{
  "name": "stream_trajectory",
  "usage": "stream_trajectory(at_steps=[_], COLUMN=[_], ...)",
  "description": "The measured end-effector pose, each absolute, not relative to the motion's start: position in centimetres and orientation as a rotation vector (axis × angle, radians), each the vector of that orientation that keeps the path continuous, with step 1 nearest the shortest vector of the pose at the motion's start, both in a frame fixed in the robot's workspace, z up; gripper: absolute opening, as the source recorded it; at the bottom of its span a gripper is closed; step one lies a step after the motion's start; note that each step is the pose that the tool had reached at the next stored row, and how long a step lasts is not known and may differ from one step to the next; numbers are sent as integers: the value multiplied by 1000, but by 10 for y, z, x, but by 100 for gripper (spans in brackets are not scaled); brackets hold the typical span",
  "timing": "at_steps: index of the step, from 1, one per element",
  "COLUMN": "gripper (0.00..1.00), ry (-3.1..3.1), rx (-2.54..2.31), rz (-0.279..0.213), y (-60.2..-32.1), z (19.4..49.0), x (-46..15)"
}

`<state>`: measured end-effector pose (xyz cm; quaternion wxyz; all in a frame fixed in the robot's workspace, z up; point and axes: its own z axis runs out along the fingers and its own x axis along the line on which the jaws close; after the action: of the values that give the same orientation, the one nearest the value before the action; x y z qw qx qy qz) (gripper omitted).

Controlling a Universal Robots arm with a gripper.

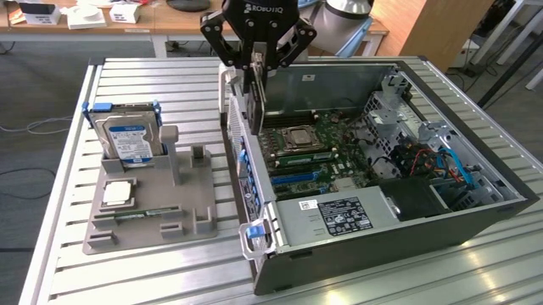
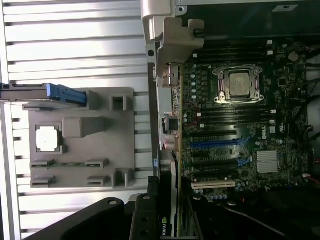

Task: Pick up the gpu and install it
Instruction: 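Pick up the gpu and move the gpu toward the slot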

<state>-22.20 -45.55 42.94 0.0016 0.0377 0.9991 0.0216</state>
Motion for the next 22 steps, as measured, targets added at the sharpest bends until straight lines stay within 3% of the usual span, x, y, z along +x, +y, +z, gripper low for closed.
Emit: stream_trajectory(at_steps=[22], gripper=[27], ry=[3136], rx=[118], rz=[68], y=[-451], z=[428], x=[-172])
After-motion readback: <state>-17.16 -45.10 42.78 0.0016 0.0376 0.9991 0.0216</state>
